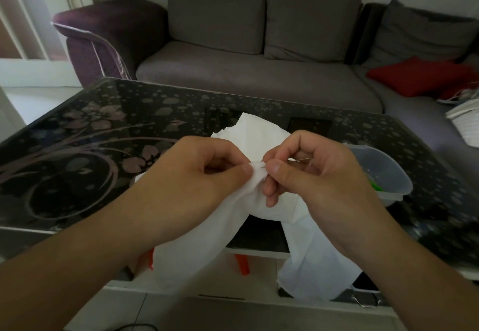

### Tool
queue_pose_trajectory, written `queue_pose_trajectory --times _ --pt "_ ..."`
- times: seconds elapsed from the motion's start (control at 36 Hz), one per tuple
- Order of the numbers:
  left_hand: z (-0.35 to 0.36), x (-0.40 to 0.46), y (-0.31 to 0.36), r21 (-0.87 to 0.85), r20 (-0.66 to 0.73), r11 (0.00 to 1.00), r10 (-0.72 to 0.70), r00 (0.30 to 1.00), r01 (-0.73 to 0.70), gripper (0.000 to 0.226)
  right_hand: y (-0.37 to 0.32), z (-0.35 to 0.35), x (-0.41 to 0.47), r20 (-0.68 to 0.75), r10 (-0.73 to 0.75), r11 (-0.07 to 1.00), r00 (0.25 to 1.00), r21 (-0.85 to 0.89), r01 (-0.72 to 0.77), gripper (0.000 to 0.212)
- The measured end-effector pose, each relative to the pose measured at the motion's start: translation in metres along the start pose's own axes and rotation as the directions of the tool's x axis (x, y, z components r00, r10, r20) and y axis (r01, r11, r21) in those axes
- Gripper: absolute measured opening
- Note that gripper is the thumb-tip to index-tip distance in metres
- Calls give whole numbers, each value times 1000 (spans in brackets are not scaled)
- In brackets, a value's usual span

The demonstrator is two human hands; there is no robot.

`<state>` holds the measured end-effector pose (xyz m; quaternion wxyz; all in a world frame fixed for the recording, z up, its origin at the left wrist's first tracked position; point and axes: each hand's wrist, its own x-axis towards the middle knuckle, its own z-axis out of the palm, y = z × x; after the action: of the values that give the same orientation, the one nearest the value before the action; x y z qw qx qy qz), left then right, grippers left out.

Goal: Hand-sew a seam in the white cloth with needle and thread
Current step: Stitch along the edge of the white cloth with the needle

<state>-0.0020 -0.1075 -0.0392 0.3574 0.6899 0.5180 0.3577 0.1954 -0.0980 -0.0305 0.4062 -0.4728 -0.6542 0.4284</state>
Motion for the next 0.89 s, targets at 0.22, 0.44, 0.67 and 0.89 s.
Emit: queue_pose_trajectory --times 0.22,0.44,0.67,0.89 --pt "1 0 -1 14 1 1000 5 1000 -5 16 2 -1 -1 -3 -11 1000 1000 -13 11 7" --pt "-1 0 -1 41 -3 999 22 1000 -22 17 2 2 0 -16 -30 998 999 -61 29 8" --pt "1 -1 -3 71 -10 997 38 999 -37 17 3 6 -1 -52 -31 993 998 -118 24 11" --pt "4 -1 -3 86 -28 995 62 998 -60 15 1 11 -2 -117 -35 991 992 -130 19 11"
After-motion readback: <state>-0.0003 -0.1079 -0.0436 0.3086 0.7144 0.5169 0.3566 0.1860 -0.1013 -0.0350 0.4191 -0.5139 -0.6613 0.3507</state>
